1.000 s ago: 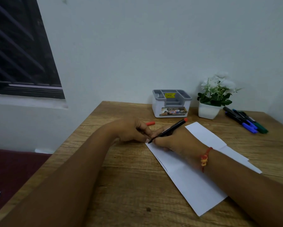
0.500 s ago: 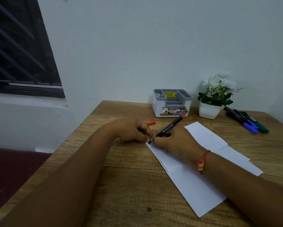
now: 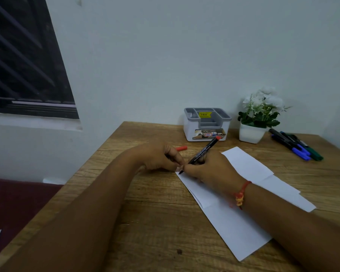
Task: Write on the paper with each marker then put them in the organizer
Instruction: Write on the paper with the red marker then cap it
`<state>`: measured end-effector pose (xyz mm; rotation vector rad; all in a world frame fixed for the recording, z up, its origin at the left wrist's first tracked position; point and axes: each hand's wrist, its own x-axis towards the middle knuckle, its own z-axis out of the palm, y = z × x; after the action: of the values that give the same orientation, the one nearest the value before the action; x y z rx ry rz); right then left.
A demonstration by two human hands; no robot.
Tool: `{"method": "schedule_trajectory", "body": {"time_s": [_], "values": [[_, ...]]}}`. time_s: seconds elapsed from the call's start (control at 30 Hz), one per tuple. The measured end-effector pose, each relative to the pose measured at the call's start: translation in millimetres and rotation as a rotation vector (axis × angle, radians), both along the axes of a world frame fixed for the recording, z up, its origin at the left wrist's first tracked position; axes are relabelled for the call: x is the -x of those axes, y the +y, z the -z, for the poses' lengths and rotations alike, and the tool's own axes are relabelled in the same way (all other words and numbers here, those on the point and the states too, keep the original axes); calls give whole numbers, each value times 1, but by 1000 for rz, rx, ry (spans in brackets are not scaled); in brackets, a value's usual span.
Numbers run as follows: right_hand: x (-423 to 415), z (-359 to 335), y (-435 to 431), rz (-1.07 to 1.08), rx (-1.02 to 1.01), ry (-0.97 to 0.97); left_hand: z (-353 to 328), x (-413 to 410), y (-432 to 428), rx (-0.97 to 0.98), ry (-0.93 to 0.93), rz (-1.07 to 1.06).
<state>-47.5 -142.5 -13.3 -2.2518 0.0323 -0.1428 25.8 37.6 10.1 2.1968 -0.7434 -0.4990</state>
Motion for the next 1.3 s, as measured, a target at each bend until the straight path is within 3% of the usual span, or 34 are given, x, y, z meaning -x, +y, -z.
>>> {"method": "schedule_trajectory", "body": {"time_s": [1.3], "values": [[1,0,2,54,18,-5,0,1,0,17,25,-9]]}}
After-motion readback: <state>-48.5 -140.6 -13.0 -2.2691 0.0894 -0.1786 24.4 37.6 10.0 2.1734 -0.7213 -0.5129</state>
